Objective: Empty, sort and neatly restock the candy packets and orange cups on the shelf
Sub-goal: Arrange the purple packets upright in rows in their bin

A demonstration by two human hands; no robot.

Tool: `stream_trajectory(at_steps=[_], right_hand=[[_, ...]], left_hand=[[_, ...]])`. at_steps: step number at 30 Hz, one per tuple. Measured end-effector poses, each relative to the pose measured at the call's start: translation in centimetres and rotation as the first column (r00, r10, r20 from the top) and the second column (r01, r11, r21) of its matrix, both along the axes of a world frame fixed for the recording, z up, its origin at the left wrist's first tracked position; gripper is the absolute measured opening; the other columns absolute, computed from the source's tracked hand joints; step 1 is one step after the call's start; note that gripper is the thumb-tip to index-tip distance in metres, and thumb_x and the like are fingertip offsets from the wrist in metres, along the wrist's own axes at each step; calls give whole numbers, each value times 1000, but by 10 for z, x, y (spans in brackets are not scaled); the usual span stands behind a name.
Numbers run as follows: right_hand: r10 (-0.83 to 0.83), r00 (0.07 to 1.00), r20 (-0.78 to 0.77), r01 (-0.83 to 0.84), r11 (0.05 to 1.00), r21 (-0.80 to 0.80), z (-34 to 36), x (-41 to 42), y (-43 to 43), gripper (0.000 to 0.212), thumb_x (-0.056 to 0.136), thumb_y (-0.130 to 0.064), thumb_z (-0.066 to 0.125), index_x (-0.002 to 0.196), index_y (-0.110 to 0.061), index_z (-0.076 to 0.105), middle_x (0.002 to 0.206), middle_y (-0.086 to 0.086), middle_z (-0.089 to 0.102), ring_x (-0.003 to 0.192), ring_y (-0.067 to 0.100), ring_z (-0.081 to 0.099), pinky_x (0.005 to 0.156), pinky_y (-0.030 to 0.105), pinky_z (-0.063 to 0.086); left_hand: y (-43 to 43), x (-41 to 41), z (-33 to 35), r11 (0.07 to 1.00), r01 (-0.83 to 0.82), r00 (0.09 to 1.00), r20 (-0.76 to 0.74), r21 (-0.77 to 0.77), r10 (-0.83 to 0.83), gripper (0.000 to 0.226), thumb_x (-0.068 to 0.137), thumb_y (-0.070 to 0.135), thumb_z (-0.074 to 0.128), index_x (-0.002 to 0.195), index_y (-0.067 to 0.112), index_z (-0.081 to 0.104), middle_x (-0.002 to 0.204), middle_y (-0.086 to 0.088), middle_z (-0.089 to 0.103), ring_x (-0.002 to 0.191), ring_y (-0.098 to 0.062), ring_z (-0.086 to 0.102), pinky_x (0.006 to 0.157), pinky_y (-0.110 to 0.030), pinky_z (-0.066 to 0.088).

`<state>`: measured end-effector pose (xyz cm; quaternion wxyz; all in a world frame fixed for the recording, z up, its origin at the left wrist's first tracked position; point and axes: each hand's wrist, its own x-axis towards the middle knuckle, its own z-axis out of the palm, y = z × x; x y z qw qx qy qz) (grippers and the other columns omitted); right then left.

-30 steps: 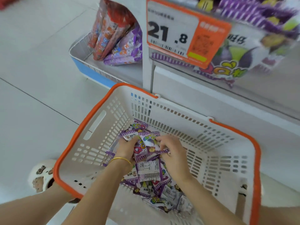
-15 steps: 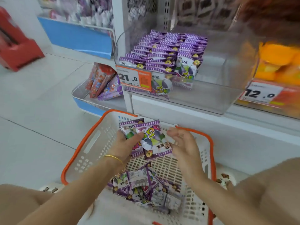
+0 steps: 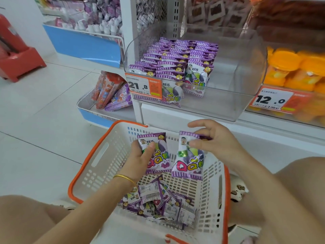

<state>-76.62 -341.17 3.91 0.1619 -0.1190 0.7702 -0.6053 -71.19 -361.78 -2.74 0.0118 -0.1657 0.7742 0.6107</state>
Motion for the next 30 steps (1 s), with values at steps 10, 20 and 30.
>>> stream_trajectory(at_steps=[10, 20, 30], right_hand=[[-201, 949, -245, 229, 969, 94, -35, 11, -47, 24, 79, -31, 74, 99, -36, 62, 104, -4, 55, 91, 4, 55, 80, 16, 43], [71, 907, 415, 37, 969, -246, -4, 16, -34, 59, 50, -39, 79, 107, -31, 65, 113, -5, 70, 115, 19, 58, 109, 51, 33], [-323, 946, -31, 323, 946, 20, 86, -126, -10, 22, 73, -14, 80, 92, -14, 69, 90, 0, 69, 87, 16, 62, 80, 26, 51]], left_hand=[[19, 5, 4, 967, 197, 975, 72, 161, -211, 103, 63, 78, 58, 143, 24, 22, 142, 9, 37, 130, -13, 41, 107, -40, 38], [14, -29, 54, 942, 207, 916, -285, -264, -281, 77, 82, 71, 19, 108, 7, 52, 110, -7, 51, 111, -18, 43, 94, -15, 31], [-36, -106, 68, 413, -96, 835, -299, -906, -462, 82, 86, 70, 16, 150, 18, 18, 158, -9, 9, 145, -25, 5, 112, -52, 14]])
